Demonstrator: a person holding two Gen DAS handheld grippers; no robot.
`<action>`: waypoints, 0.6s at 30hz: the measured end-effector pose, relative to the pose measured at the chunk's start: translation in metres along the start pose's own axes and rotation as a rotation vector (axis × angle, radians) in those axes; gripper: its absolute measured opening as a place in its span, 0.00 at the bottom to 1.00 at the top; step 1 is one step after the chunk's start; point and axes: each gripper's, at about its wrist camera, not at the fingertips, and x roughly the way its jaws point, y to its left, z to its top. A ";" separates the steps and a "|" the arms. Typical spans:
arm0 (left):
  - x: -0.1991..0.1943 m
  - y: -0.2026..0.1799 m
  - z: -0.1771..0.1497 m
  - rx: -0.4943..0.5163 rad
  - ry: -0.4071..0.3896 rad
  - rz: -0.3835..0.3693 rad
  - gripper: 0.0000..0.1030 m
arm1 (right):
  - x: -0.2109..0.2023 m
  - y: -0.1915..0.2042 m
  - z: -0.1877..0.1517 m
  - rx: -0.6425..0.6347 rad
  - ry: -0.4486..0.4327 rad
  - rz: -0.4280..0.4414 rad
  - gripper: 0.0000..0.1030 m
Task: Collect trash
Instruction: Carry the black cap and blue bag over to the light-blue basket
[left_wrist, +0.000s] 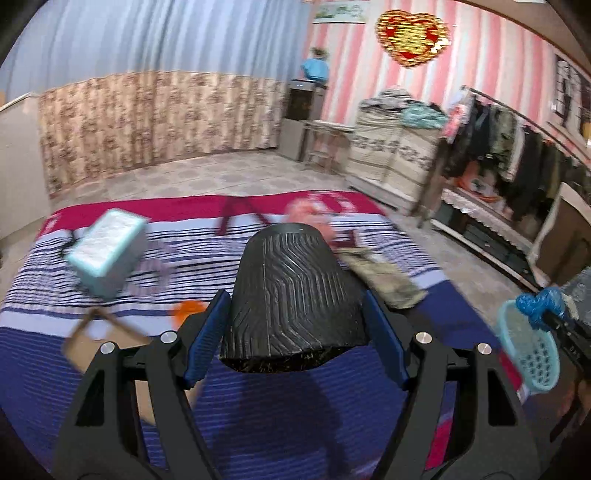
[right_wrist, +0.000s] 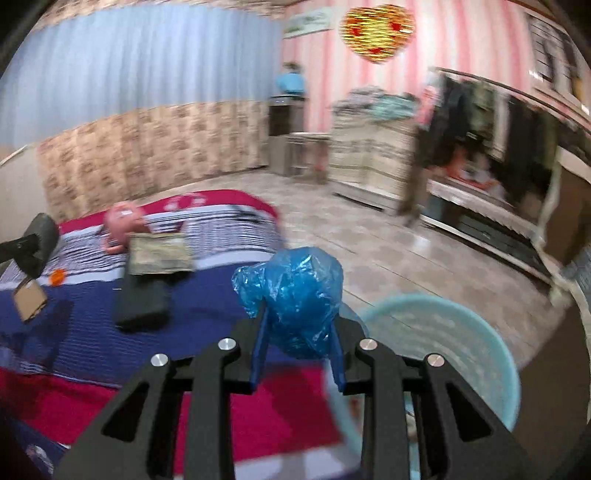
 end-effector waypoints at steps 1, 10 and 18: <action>0.001 -0.009 -0.001 0.008 -0.002 -0.015 0.69 | -0.001 -0.013 -0.003 0.025 -0.002 -0.023 0.28; 0.023 -0.119 -0.010 0.118 -0.011 -0.154 0.69 | -0.010 -0.100 -0.025 0.175 -0.047 -0.203 0.28; 0.041 -0.202 -0.035 0.213 0.012 -0.250 0.69 | 0.000 -0.126 -0.031 0.246 -0.049 -0.234 0.28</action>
